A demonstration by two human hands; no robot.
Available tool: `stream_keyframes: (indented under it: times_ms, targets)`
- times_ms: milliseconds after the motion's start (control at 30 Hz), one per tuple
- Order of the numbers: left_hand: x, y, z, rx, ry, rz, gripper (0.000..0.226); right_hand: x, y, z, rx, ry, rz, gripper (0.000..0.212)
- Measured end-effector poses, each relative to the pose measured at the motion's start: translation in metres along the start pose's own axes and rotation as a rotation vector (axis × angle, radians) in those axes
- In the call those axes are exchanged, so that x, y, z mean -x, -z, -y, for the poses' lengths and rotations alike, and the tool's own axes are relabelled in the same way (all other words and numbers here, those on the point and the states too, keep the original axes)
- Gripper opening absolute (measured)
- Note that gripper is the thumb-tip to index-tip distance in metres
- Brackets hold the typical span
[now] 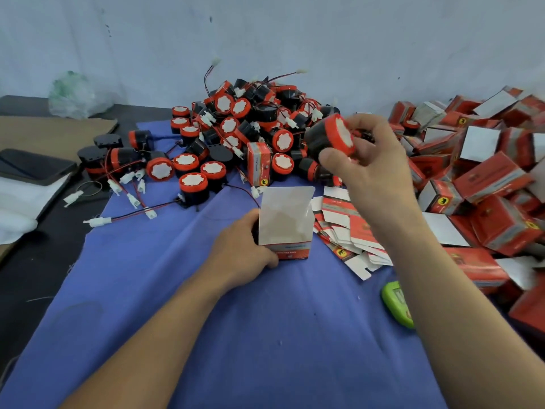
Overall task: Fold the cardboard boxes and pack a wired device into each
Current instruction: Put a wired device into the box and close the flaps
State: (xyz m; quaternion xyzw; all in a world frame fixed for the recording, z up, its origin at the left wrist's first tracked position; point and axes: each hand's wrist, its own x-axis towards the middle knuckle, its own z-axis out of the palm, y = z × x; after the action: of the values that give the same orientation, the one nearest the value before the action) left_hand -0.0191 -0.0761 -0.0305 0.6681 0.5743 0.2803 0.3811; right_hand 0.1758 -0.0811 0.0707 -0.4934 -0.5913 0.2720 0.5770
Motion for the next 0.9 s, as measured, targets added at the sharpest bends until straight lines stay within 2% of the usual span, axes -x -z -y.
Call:
stream_keyframes:
  times_ms: [167, 367, 467, 567, 633, 767, 833, 867, 900]
  targets:
    - [0.001, 0.000, 0.000, -0.026, -0.044, 0.024, 0.069, 0.042, -0.013, 0.004, 0.579, 0.151, 0.212, 0.051]
    - [-0.002, 0.002, 0.006, -0.026, -0.084, 0.049, 0.060, 0.059, -0.048, -0.026, 1.093, 0.262, 0.277, 0.055]
    - [-0.007, 0.004, 0.008, -0.024, -0.071, 0.066, 0.052, 0.058, -0.054, -0.032, 1.143, 0.306, 0.298, 0.046]
    - [-0.010, 0.004, 0.009, -0.020, -0.046, 0.063, 0.067, 0.059, -0.052, -0.037, 1.207, 0.406, 0.339, 0.021]
    - [-0.010, 0.004, 0.010, 0.014, -0.051, 0.066, 0.074, 0.060, -0.047, -0.038, 1.188, 0.338, 0.388, 0.022]
    - [-0.009, 0.002, 0.009, 0.241, -0.054, 0.082, 0.050, 0.057, -0.037, -0.034, 1.098, 0.343, 0.414, 0.016]
    - [-0.009, -0.001, 0.006, 0.203, -0.065, 0.046, 0.040, 0.052, -0.032, -0.032, 1.027, 0.314, 0.431, 0.016]
    - [-0.009, -0.002, 0.005, 0.155, -0.070, 0.022, 0.036, 0.050, -0.027, -0.033, 0.924, 0.291, 0.364, 0.016]
    - [-0.009, -0.003, 0.004, 0.127, -0.065, 0.002, 0.034, 0.047, -0.021, -0.033, 0.768, 0.249, 0.225, 0.014]
